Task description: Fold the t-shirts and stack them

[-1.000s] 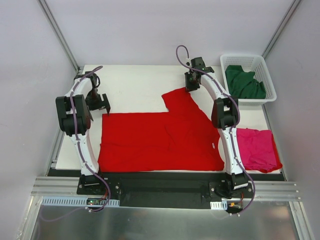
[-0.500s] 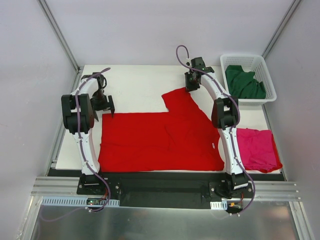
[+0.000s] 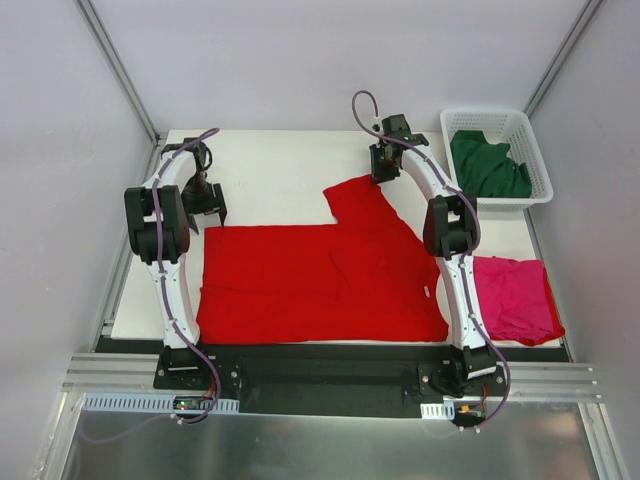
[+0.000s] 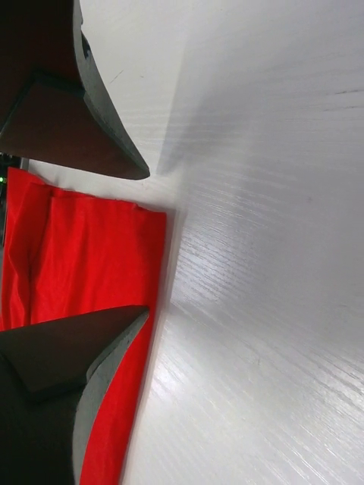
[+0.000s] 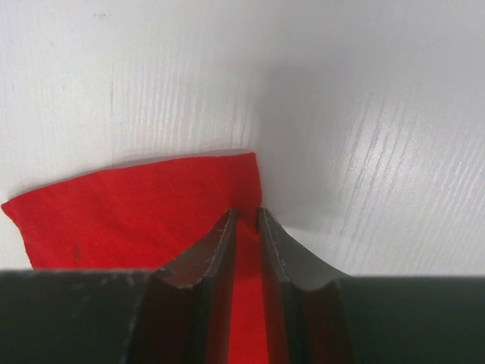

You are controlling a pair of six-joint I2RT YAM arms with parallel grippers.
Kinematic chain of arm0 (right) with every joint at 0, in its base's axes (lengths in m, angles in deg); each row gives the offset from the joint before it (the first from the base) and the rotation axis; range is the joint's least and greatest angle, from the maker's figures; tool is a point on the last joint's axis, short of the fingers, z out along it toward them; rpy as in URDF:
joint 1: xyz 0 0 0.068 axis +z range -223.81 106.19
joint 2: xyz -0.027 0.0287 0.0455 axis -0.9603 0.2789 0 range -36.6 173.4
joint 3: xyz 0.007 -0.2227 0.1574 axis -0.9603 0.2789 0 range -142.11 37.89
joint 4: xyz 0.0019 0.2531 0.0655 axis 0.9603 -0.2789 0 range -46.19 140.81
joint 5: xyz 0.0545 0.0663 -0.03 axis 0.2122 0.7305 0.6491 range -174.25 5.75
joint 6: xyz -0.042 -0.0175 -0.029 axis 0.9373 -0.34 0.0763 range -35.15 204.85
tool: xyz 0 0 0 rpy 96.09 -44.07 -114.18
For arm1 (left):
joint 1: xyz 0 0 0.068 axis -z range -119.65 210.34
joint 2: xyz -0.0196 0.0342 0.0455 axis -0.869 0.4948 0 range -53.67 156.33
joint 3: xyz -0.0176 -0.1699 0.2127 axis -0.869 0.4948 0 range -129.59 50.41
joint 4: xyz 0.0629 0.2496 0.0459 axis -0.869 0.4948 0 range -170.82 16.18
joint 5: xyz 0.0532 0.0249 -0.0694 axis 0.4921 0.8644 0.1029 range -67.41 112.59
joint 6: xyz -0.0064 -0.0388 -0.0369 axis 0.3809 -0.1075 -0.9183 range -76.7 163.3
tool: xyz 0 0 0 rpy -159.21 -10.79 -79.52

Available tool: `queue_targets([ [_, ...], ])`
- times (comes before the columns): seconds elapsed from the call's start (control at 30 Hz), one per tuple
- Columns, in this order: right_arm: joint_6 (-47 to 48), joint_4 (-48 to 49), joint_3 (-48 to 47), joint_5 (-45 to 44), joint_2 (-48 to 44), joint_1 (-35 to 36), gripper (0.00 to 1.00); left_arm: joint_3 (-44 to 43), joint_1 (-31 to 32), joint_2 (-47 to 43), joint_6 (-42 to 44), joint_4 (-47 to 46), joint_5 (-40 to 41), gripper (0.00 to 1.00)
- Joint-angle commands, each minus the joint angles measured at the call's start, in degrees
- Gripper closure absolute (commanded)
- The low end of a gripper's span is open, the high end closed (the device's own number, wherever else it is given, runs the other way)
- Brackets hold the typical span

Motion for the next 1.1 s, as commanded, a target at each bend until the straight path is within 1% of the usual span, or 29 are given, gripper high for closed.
queue_targets([
  [0.0,-0.01,-3.23,1.41,0.60,-1.00,-0.10,0.79,-2.39,-0.01,0.91,0.50,2.64,-0.03,0.36],
  [0.07,0.07,-3.23,1.32,0.68,-0.82,-0.02,0.80,-1.95,-0.01,1.08,0.49,2.55,-0.03,0.37],
  [0.13,0.07,-3.23,1.41,0.68,-0.82,-0.10,0.83,-1.33,-0.01,1.26,0.58,2.55,-0.03,0.43],
  [0.2,-0.01,-3.23,1.41,0.68,-0.82,-0.10,0.83,-1.15,-0.01,1.17,0.58,2.64,-0.03,0.46],
  [0.33,-0.10,-3.24,1.32,0.68,-0.74,-0.10,0.85,-0.89,-0.01,1.00,0.41,2.64,-0.03,0.55],
  [0.4,-0.01,-3.23,1.32,0.68,-0.74,-0.19,0.89,-0.98,-0.01,0.91,0.41,2.64,0.23,0.63],
  [0.43,-0.01,-3.23,1.32,0.68,-0.74,-0.10,0.89,-0.80,-0.10,0.91,0.49,2.64,0.23,0.65],
  [0.47,-0.10,-3.23,1.24,0.77,-0.74,-0.10,0.90,-0.89,-0.01,0.91,0.49,2.73,0.23,0.71],
  [0.5,-0.01,-3.32,1.23,0.77,-0.74,-0.10,0.92,-0.98,-0.01,0.99,0.41,2.73,0.32,0.73],
  [0.67,-0.01,-3.32,1.15,1.03,-0.56,0.07,0.97,-0.80,-0.10,1.08,0.32,2.73,0.49,0.79],
  [0.7,-0.01,-3.41,1.23,1.12,-0.47,0.07,0.99,-0.63,-0.01,1.00,0.32,2.64,0.67,0.82],
  [0.77,-0.10,-3.41,1.15,1.04,-0.47,0.33,0.99,-0.45,-0.01,0.82,0.41,2.73,1.20,0.88],
  [0.8,-0.01,-3.41,1.15,1.04,-0.38,0.25,0.99,-0.36,-0.01,0.65,0.41,2.64,1.37,0.97],
  [0.83,-0.01,-3.24,1.15,0.95,-0.47,0.34,0.99,-0.10,-0.01,0.56,0.41,2.64,1.72,1.00],
  [1.07,-0.54,-2.88,0.88,2.00,-0.56,0.60,0.99,0.25,-0.01,-0.15,0.06,2.82,3.48,1.00],
])
